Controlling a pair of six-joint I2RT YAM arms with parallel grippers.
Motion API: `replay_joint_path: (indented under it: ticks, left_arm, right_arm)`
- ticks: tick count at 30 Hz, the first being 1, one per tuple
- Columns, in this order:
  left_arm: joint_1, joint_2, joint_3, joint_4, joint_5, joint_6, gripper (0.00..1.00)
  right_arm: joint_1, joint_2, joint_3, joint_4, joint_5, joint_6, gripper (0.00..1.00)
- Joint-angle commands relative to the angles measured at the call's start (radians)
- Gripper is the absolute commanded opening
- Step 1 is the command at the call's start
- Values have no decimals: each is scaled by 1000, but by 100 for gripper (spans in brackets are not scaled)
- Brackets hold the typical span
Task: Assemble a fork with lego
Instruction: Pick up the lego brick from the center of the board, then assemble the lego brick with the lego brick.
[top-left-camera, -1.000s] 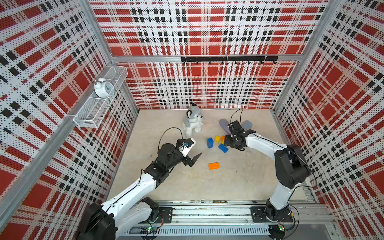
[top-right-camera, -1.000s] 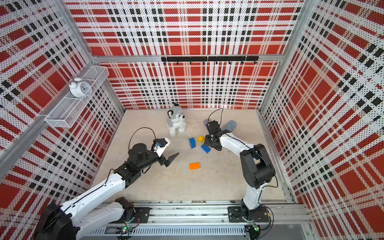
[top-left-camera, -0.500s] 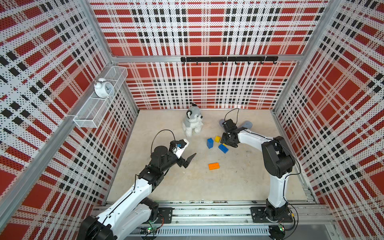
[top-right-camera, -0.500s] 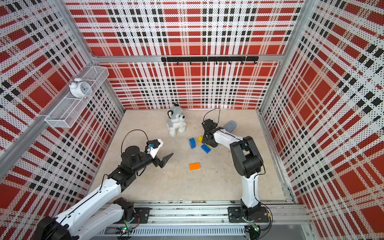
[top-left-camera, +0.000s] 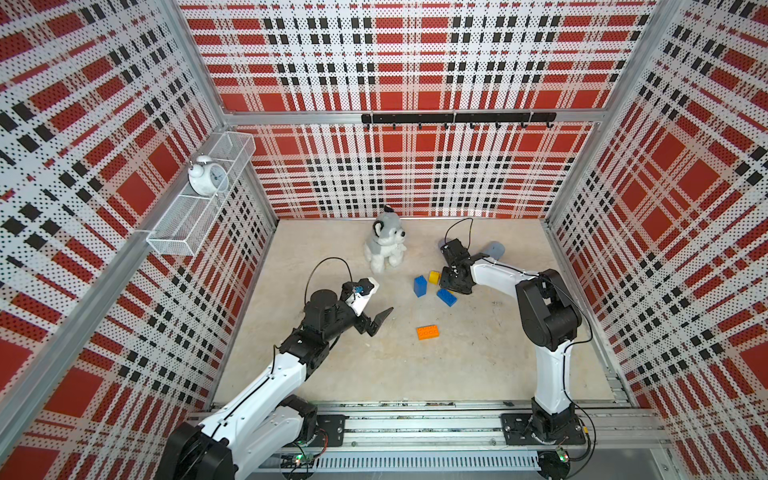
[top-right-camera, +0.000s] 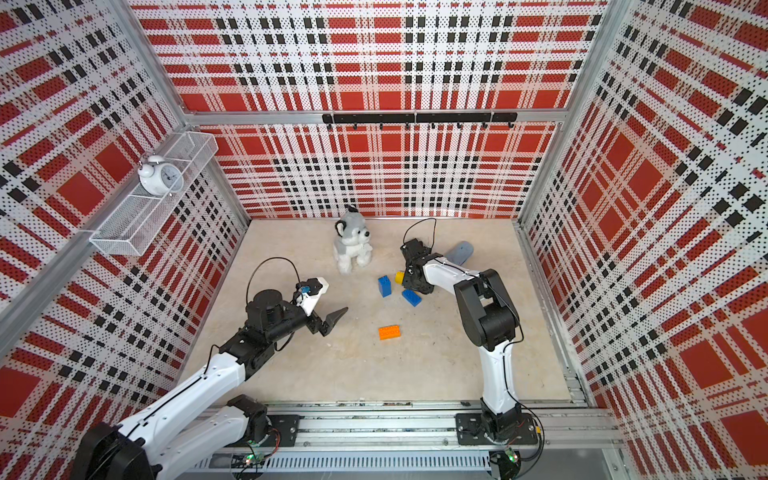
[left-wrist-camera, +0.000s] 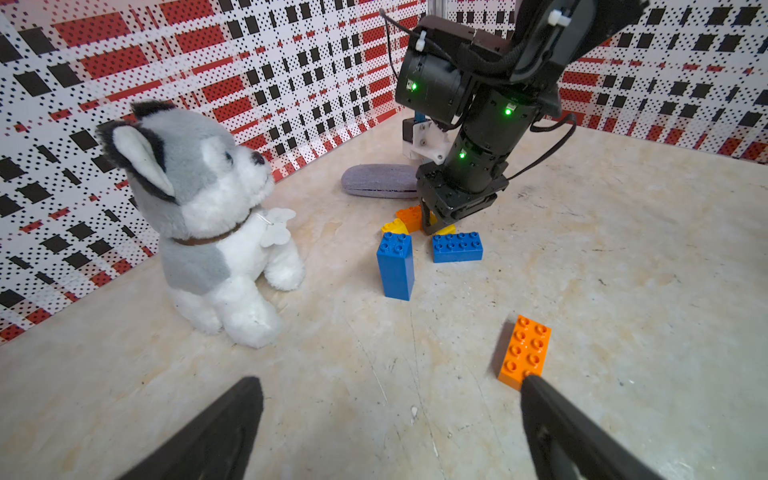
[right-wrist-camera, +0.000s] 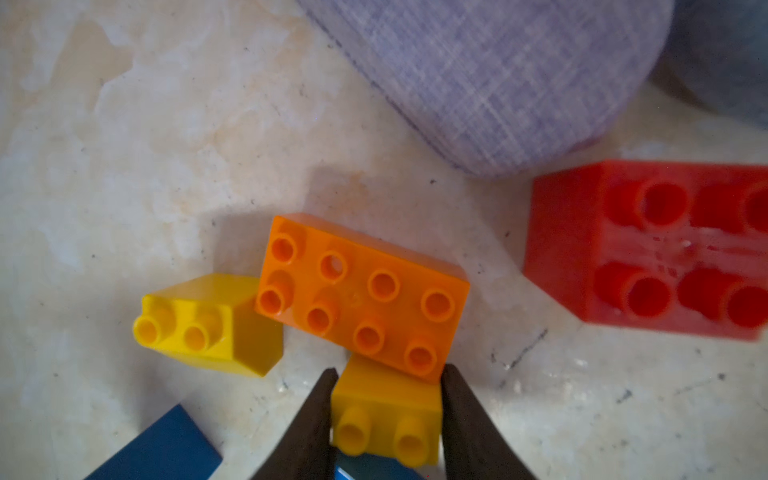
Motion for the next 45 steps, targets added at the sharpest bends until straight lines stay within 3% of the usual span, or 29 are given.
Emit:
replay_joint_path:
  ticks: [1, 8, 17, 24, 29, 34, 45]
  left_arm:
    - [10, 4, 20, 26, 16, -10, 98]
    - [14, -6, 17, 28, 10, -10, 98]
    - [22, -48, -8, 62, 20, -14, 98]
    - [28, -45, -11, 71, 38, -17, 98]
    - [30, -39, -8, 71, 50, -17, 98]
    - [31, -45, -8, 73, 56, -18, 98]
    - [43, -116, -53, 127, 44, 3, 98]
  right_arm:
    - [8, -1, 10, -23, 16, -23, 31]
    - [7, -138, -56, 53, -22, -192, 27]
    - [-5, -497, -337, 178, -320, -784, 26]
    - [-5, -653, -412, 43, -450, -1275, 28]
    - [0, -582, -305, -196, -484, -1503, 24]
    - [56, -468, -250, -312, -407, -1655, 22]
    - [150, -267, -116, -309, -405, -1766, 21]
